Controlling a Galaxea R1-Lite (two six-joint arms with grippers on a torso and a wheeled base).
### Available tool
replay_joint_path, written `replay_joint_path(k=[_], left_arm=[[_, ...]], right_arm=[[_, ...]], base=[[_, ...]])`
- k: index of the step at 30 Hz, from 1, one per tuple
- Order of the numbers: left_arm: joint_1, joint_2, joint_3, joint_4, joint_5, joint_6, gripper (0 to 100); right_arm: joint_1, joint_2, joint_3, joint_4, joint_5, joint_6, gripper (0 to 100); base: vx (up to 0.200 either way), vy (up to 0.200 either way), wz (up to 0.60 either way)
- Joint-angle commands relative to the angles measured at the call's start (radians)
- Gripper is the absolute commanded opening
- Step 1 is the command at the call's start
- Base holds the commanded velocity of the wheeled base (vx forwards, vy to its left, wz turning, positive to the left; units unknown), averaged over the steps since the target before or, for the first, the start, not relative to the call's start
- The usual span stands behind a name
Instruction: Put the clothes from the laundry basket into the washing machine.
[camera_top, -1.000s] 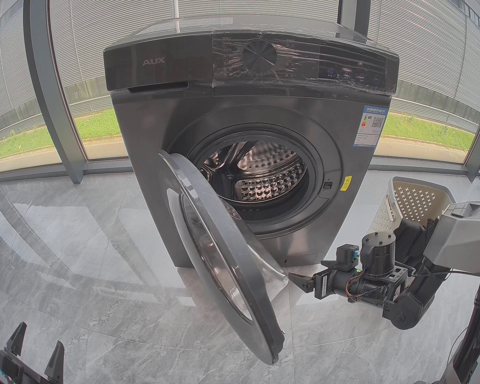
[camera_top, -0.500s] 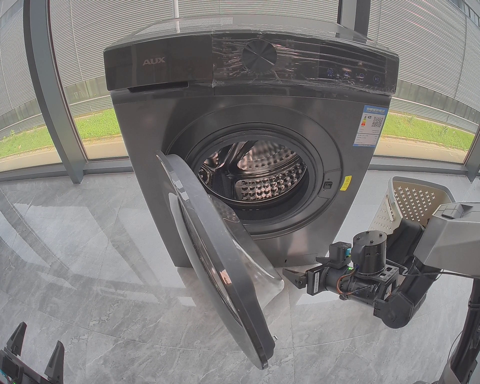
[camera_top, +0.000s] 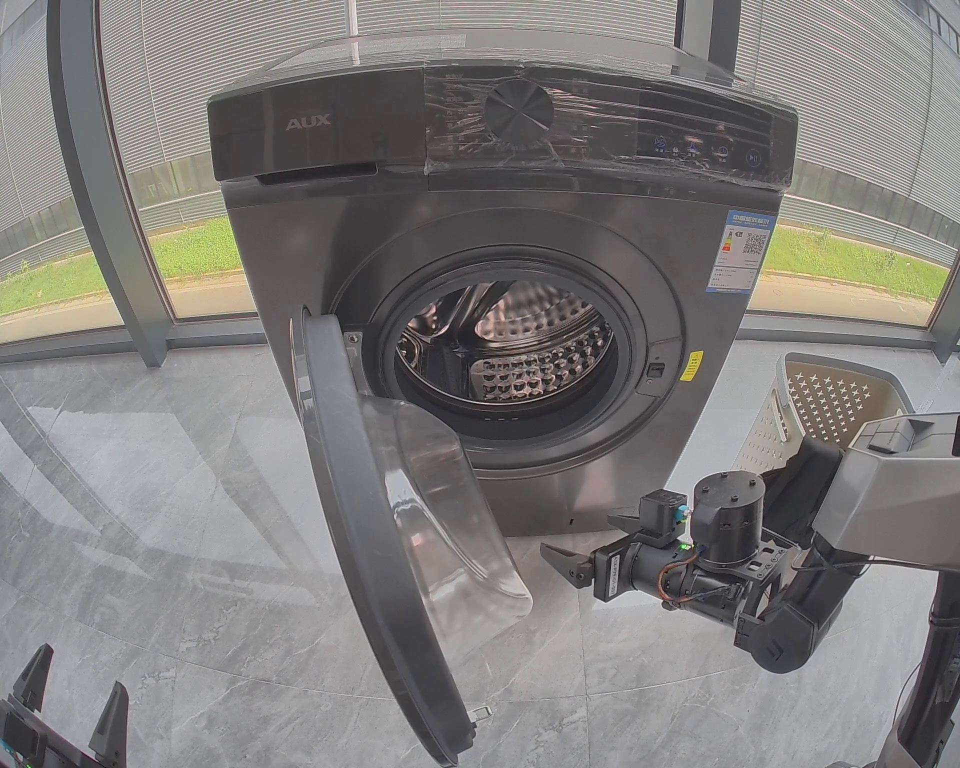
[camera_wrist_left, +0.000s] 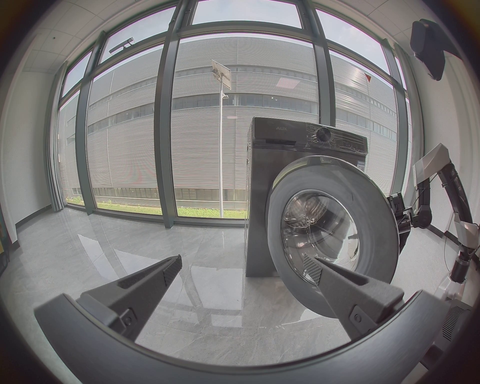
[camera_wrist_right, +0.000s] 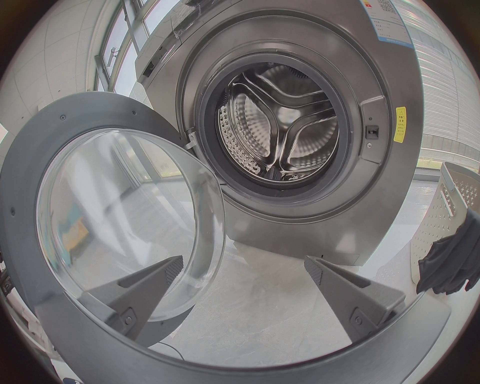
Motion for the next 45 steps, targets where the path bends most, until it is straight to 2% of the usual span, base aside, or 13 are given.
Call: replay_joint_path(k=[1, 7, 13, 18, 21, 26, 28, 30, 36, 39, 45], left_arm=[[0.000, -0.017, 0.018, 0.000, 0.000, 0.000, 100], [0.000, -0.017, 0.018, 0.000, 0.001, 0.000, 100], [0.000, -0.017, 0.018, 0.000, 0.001, 0.001, 100], [0.000, -0.017, 0.018, 0.000, 0.001, 0.001, 100], [0.000, -0.017, 0.018, 0.000, 0.001, 0.001, 100], [0.000, -0.017, 0.018, 0.000, 0.001, 0.001, 100], [0.000, -0.017, 0.018, 0.000, 0.001, 0.003, 100], [0.000, -0.017, 0.018, 0.000, 0.001, 0.001, 100], [0.000, -0.017, 0.018, 0.000, 0.000, 0.001, 100], [0.000, -0.017, 0.018, 0.000, 0.001, 0.003, 100], [0.000, -0.017, 0.018, 0.000, 0.000, 0.001, 100]], right_arm=[[0.001, 0.008, -0.024, 0.009, 0.000, -0.001, 100], [-0.017, 0.049, -0.108, 0.017, -0.007, -0.009, 100], [-0.017, 0.066, -0.147, 0.100, -0.014, -0.014, 100], [0.004, 0.095, -0.151, 0.086, -0.015, -0.038, 100], [0.042, 0.093, -0.151, 0.068, -0.015, -0.044, 100], [0.045, 0.084, -0.147, 0.038, 0.006, -0.043, 100], [0.045, 0.086, -0.161, 0.002, 0.034, -0.041, 100], [0.045, 0.100, -0.193, -0.020, 0.042, -0.040, 100], [0.029, 0.141, -0.280, 0.012, 0.042, -0.041, 100], [0.004, 0.161, -0.312, 0.051, 0.045, -0.041, 100], [0.015, 0.181, -0.351, 0.127, 0.045, -0.041, 100]], base=[[0.000, 0.000, 0.00], [-0.033, 0.000, 0.00], [-0.167, 0.000, 0.00], [0.000, 0.000, 0.00], [0.000, 0.000, 0.00], [0.000, 0.000, 0.00], [0.000, 0.000, 0.00], [0.000, 0.000, 0.00], [0.000, 0.000, 0.00], [-0.200, 0.000, 0.00], [-0.100, 0.000, 0.00]])
